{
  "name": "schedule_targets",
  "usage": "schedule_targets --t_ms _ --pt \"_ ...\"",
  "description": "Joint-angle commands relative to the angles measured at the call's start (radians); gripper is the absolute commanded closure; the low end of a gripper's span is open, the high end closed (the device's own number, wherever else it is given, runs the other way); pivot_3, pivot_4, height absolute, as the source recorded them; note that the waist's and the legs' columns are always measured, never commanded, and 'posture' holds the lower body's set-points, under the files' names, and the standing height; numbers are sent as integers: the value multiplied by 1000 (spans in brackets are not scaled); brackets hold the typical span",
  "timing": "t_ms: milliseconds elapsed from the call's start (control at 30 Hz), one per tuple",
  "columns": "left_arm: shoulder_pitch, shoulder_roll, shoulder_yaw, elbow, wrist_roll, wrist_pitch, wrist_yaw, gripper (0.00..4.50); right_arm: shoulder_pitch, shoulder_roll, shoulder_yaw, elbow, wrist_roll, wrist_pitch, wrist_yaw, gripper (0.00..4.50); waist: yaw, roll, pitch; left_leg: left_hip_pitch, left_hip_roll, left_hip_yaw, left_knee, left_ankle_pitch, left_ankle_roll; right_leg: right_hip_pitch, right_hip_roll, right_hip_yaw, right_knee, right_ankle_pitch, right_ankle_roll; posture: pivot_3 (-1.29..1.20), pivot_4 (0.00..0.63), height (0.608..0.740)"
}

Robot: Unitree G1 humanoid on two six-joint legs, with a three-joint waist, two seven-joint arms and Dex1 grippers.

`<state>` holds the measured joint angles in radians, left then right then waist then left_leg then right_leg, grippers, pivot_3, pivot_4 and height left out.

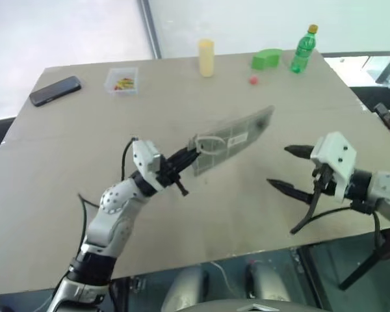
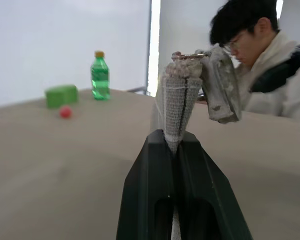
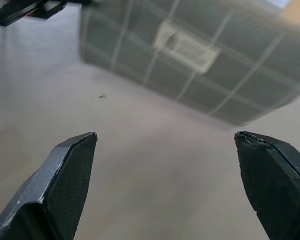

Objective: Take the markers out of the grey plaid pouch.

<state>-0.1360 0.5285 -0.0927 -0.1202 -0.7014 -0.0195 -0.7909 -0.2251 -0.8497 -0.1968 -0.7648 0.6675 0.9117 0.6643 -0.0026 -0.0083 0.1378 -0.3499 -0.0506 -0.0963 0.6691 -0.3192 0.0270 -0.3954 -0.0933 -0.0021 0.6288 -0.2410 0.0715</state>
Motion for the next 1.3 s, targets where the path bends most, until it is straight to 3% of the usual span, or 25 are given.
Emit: schedule_targets --t_ms 33,233,567,900,1000,1233,1300 --pt "42 -8 31 62 -12 37 -104 4400 -49 -3 -33 -35 129 102 -31 0 -1 0 0 0 0 0 -1 0 0 0 0 0 0 0 0 0 150 740" --pt "49 -67 40 80 29 56 -126 4400 -154 97 24 -4 376 246 -136 0 0 0 0 0 0 -1 0 0 0 1 0 0 -1 0 0 0 150 740" --pt "55 -122 29 -16 90 104 -100 4400 -272 261 311 177 235 214 -166 0 -8 0 0 -1 0 -1 0 0 0 0 -1 0 -1 0 0 0 150 740" --pt "46 -149 40 -89 112 143 -62 4400 -333 378 373 285 201 215 -149 0 -9 0 0 -5 -1 -2 0 0 0 -4 -1 -1 -1 0 0 0 150 740" --pt "62 -161 21 -90 139 125 -64 4500 -347 418 326 301 242 234 -161 909 -9 0 0 -6 -1 -2 0 0 0 -6 -1 -1 -1 0 -1 0 150 740" --pt "93 -158 38 -65 163 89 -106 4500 -343 409 270 285 301 295 -171 4349 -10 0 0 -13 -2 -3 1 0 0 -12 -2 -1 -1 1 -1 0 150 740" --pt "95 -158 46 -44 165 76 -121 4500 -341 396 264 280 302 309 -174 4471 -10 0 0 -13 -2 -3 1 0 0 -12 -2 -1 0 1 -1 0 150 740"
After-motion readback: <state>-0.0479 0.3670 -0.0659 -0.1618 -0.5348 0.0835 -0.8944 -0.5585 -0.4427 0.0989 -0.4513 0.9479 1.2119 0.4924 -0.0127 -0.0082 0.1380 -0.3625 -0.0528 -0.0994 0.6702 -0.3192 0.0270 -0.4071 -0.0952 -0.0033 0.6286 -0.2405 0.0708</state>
